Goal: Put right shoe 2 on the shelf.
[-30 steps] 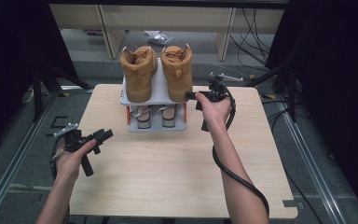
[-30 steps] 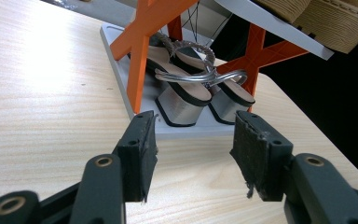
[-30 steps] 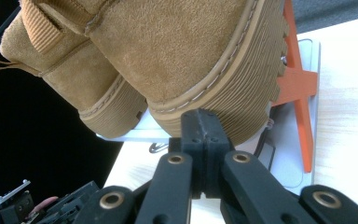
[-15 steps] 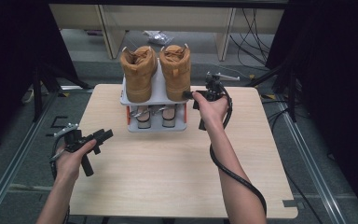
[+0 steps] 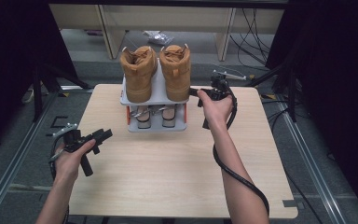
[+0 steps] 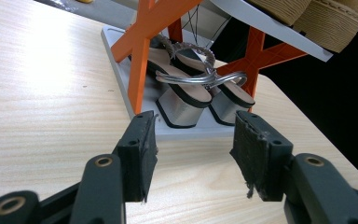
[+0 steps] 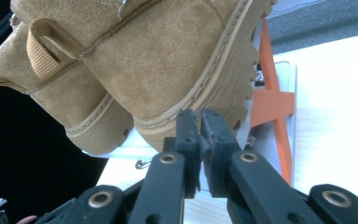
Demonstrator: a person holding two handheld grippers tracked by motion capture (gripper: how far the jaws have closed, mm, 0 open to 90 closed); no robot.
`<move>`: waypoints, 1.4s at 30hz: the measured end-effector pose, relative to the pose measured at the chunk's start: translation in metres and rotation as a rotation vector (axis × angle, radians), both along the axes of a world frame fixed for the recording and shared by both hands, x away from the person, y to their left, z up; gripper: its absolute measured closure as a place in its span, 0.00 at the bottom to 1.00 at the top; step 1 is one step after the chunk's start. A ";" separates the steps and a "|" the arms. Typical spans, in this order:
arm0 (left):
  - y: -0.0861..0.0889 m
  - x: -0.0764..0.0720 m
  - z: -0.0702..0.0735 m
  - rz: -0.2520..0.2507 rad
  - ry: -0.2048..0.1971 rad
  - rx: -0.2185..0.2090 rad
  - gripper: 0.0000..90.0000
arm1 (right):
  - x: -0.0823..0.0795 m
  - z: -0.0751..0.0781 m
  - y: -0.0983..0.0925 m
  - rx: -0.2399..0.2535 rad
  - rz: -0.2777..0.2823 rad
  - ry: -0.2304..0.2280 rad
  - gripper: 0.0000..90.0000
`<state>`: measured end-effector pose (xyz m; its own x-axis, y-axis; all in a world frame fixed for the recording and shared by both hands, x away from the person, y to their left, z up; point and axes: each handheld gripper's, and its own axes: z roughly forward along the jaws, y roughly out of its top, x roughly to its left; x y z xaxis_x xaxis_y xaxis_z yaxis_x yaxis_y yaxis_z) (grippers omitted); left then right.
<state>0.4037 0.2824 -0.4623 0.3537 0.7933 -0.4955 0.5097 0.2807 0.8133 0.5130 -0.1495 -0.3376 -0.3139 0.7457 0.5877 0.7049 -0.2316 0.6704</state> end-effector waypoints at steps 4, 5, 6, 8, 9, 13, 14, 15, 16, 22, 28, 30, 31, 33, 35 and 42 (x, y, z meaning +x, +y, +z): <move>0.000 0.000 -0.001 -0.001 0.001 0.000 0.54 | -0.001 -0.002 -0.001 0.014 -0.014 0.022 0.94; 0.000 0.000 -0.001 -0.001 0.000 0.000 0.54 | -0.002 -0.003 -0.002 0.013 -0.015 0.025 0.93; 0.000 0.000 -0.001 -0.001 0.000 0.000 0.54 | -0.001 -0.005 -0.003 0.004 -0.015 0.012 0.93; 0.000 0.000 0.000 -0.001 -0.001 0.002 0.54 | -0.002 -0.006 -0.004 0.000 -0.011 0.013 0.90; 0.000 0.000 0.000 0.000 0.000 0.003 0.54 | -0.003 -0.007 -0.005 -0.010 -0.012 0.004 0.88; 0.000 -0.001 -0.001 0.000 0.000 0.005 0.54 | -0.008 -0.009 -0.010 -0.065 -0.014 -0.014 0.79; 0.000 -0.001 -0.001 0.000 0.000 0.006 0.54 | -0.011 -0.008 -0.010 -0.052 -0.021 0.016 0.77; 0.000 -0.001 -0.001 0.000 0.000 0.006 0.54 | -0.012 -0.011 -0.014 -0.093 -0.010 -0.020 0.75; 0.000 -0.001 -0.001 0.000 0.000 0.006 0.54 | -0.014 -0.011 -0.014 -0.081 -0.020 0.002 0.74; -0.001 -0.001 -0.002 -0.003 0.003 0.009 0.54 | -0.028 -0.021 -0.030 -0.121 -0.012 -0.018 0.68; -0.002 -0.001 -0.002 -0.001 0.005 0.011 0.54 | -0.042 -0.028 -0.048 -0.161 -0.014 -0.020 0.65; -0.002 -0.001 -0.003 0.001 0.006 0.011 0.54 | -0.047 -0.031 -0.055 -0.191 -0.009 -0.033 0.63; -0.002 -0.001 -0.003 0.000 0.006 0.012 0.54 | -0.051 -0.032 -0.056 -0.173 -0.013 -0.014 0.63; -0.002 -0.001 -0.003 0.000 0.006 0.013 0.54 | -0.054 -0.035 -0.060 -0.195 -0.004 -0.030 0.61; -0.002 -0.001 -0.003 0.001 0.007 0.014 0.54 | -0.058 -0.041 -0.066 -0.214 0.013 -0.061 0.60; -0.002 -0.002 -0.005 0.001 0.009 0.018 0.54 | -0.076 -0.066 -0.085 -0.200 -0.019 -0.038 0.58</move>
<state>0.4018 0.2804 -0.4672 0.3487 0.8024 -0.4844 0.5172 0.2662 0.8134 0.4368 -0.2344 -0.4034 -0.3176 0.8526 0.4150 0.6746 -0.1044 0.7307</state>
